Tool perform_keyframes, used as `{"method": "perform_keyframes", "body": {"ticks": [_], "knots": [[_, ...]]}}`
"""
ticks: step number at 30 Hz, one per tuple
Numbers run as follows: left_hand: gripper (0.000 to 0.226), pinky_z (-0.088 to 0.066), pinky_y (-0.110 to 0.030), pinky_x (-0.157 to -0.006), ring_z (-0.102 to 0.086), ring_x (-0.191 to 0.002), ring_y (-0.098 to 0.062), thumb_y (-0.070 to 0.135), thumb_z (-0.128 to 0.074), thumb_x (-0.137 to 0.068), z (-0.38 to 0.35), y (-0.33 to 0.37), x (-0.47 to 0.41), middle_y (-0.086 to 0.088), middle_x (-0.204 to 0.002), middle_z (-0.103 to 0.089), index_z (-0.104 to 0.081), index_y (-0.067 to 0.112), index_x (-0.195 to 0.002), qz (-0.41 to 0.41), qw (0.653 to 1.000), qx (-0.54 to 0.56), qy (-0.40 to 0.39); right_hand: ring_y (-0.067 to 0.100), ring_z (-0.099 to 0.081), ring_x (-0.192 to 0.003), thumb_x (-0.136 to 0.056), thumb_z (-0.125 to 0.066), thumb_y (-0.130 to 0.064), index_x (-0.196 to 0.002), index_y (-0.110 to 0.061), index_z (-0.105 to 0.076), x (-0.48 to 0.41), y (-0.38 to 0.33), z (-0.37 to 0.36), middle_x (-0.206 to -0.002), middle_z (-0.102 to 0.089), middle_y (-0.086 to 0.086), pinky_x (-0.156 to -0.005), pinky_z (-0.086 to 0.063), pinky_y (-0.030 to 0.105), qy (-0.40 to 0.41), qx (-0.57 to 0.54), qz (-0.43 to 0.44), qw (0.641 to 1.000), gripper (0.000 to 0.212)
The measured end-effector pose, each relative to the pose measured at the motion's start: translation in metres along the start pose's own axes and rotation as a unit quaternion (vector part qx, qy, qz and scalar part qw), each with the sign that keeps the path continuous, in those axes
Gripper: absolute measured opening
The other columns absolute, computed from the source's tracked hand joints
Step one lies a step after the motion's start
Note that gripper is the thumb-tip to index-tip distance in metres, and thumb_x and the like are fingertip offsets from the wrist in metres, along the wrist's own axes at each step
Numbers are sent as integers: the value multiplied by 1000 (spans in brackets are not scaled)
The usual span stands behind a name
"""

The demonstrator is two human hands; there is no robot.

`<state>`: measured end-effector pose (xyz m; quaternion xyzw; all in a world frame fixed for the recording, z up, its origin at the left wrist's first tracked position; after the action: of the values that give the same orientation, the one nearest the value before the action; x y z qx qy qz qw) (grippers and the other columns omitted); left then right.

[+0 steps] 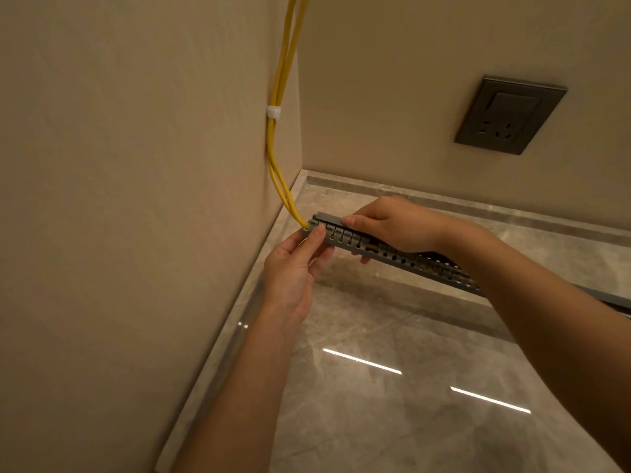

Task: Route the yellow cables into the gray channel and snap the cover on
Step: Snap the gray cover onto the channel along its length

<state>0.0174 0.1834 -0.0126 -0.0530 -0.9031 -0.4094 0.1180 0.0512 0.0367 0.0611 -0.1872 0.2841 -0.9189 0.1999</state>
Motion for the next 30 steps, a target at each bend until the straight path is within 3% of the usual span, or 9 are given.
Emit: {"method": "perform_keyframes", "body": {"ticks": [5, 10, 15, 18, 20, 23, 26, 30], "knots": [[16, -54, -17, -64, -70, -84, -10, 19, -72, -67, -1, -1, 0, 0, -85, -74, -75, 15, -82, -12, 1000, -14, -3, 7, -70, -68, -99, -36, -37, -97, -19, -64, -4, -6, -2, -88, -72, -1, -81, -53, 32, -1, 7, 19, 1000, 33], [15, -54, -19, -66, -70, -84, -11, 14, -68, -75, -2, -4, 0, -2, -87, -74, -72, 12, -89, -3, 1000, -7, -10, 12, -62, -80, -97, -42, -38, -121, -27, -55, 0, -8, 1, -95, -70, 1, -78, -51, 37, 39, 83, 44, 995, 30], [18, -54, -19, -66, -69, -77, -8, 19, -70, -67, -2, -5, -1, 0, -81, -73, -73, 15, -84, -17, 1000, -4, -21, 10, -57, -80, -97, -42, -35, -120, -27, -57, 4, -14, 3, -85, -59, -11, -71, -45, 31, 36, 90, 49, 994, 28], [20, -55, -18, -61, -58, -66, -8, 19, -70, -67, -3, -8, -3, -3, -77, -64, -71, 10, -84, -11, 1000, 9, -11, 8, -53, -68, -92, -50, -41, -115, -23, -60, 9, -16, -4, -80, -62, -6, -61, -41, 28, 39, 109, 50, 992, 31], [24, -55, -17, -58, -53, -63, -7, 19, -68, -67, -3, -11, -4, -6, -76, -56, -67, 8, -88, -4, 1000, 11, -10, 13, -52, -69, -85, -59, -45, -107, -17, -63, 12, -19, -10, -80, -62, 1, -62, -42, 31, 45, 136, 61, 988, 36], [19, -56, -20, -63, -54, -66, -8, 19, -68, -67, 0, -14, -5, -7, -77, -54, -70, 9, -84, 3, 1000, 13, -17, 15, -49, -83, -78, -66, -44, -102, -15, -65, 13, -24, -14, -91, -56, 2, -68, -46, 35, 87, 175, 58, 979, 37], [14, -56, -22, -65, -52, -63, -6, 21, -70, -65, 0, -15, -5, -4, -71, -55, -74, 13, -76, 3, 1000, 11, -12, 18, -44, -83, -81, -65, -37, -98, -12, -64, 13, -31, -21, -89, -44, 1, -61, -37, 31, 172, 259, 36, 950, 31], [23, -56, -23, -71, -49, -59, -4, 25, -71, -65, -2, -16, -7, 2, -66, -56, -73, 13, -84, 2, 1000, -8, -2, 26, -54, -87, -86, -57, -28, -103, -13, -59, 14, -38, -32, -95, -58, 6, -58, -34, 32, 235, 334, 23, 913, 22]]}}
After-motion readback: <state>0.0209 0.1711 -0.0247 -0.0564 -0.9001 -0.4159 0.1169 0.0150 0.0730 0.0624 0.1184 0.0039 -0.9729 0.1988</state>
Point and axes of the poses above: each hand's wrist, its own x-axis away from the middle knuckle, its own z-axis out of the back of the hand, y = z × x, the point moved 3 cm from there along -x, towards the middle knuckle
